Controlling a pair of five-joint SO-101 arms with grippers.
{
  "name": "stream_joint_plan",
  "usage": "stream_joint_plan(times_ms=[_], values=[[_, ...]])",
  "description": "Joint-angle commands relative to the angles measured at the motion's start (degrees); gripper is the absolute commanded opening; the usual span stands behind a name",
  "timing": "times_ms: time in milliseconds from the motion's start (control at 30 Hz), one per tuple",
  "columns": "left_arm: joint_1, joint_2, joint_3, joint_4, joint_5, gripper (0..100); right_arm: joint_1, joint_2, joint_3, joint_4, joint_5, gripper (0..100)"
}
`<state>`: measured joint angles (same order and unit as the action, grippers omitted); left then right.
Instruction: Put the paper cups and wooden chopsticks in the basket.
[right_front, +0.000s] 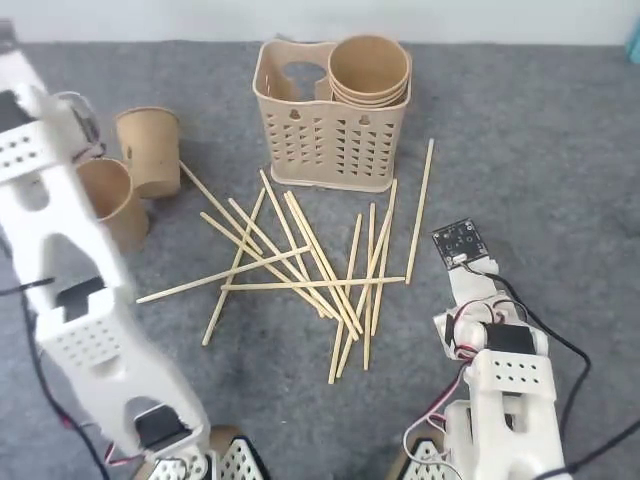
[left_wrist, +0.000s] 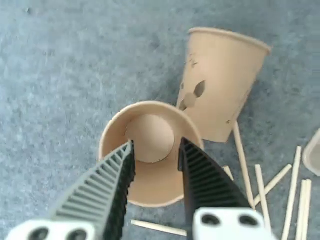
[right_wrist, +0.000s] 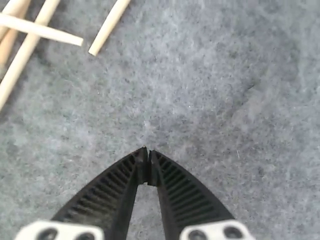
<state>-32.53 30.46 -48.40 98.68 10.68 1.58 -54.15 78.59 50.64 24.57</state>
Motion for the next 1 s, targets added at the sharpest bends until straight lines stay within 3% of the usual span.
stream_joint_plan(times_ms=[0,133,400,667,967], values=[[-0.5,-4.4,7.2,1.3,-2.1,14,-0.5,-1.1,-0.2,-0.9,0.9,0.7],[1.0,-5.0,13.9,-1.3,-6.6,14,-0.5,-1.1,-0.2,-0.8,1.0,0.7],[2.3,-5.1,7.2,1.8,-7.3,14,-0.5,-1.1,-0.2,-0.7,1.0,0.7],[5.6,-4.4,6.5,1.8,-20.6,14,-0.5,-1.1,-0.2,-0.6,1.0,0.7],[6.4,6.5,6.0,-1.4,-21.8,14,-0.5,-1.1,-0.2,-0.6,1.0,0.7]])
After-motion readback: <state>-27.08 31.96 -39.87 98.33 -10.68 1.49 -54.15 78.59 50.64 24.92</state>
